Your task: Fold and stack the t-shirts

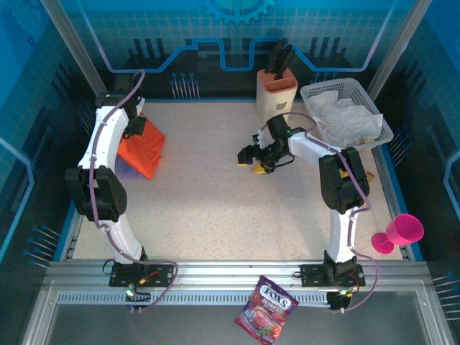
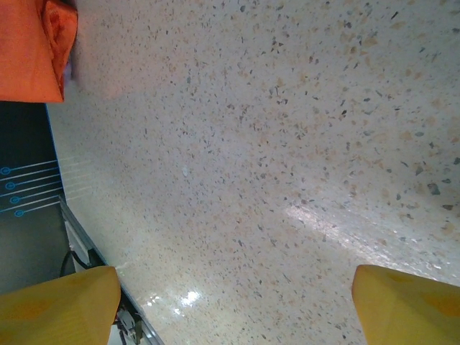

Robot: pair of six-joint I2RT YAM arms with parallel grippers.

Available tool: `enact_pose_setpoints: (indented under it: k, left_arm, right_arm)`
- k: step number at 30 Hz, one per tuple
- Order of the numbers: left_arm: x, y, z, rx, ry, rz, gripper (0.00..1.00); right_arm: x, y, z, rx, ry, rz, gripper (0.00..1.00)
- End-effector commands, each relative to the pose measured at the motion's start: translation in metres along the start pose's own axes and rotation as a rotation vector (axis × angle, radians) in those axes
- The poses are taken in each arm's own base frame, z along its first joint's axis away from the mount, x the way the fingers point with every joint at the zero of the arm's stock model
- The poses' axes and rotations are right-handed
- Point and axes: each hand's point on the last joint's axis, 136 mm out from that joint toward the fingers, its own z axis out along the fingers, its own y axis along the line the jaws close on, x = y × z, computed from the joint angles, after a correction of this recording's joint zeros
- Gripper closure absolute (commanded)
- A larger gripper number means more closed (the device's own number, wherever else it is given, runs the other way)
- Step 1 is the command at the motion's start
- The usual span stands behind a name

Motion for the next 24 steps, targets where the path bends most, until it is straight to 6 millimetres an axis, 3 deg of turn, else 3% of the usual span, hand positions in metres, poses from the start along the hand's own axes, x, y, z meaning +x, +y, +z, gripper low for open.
enact_pose_setpoints:
  k: [1,16,24]
  left_arm:
    - [-0.009,0.013,-0.004,-0.055,-0.020,0.022,1.00]
    - [0.002,0.042,0.017,-0.147,-0.004,-0.014,1.00]
    - [0.014,0.052,0.042,-0.204,0.022,-0.006,1.00]
  right_arm:
    - [0.005,0.001,0.007,-0.019,0.035,-0.005,0.15]
    - [0.007,-0.003,0.012,-0.017,0.047,0.002,0.16]
    - [0.011,-0.005,0.016,-0.018,0.060,0.007,0.16]
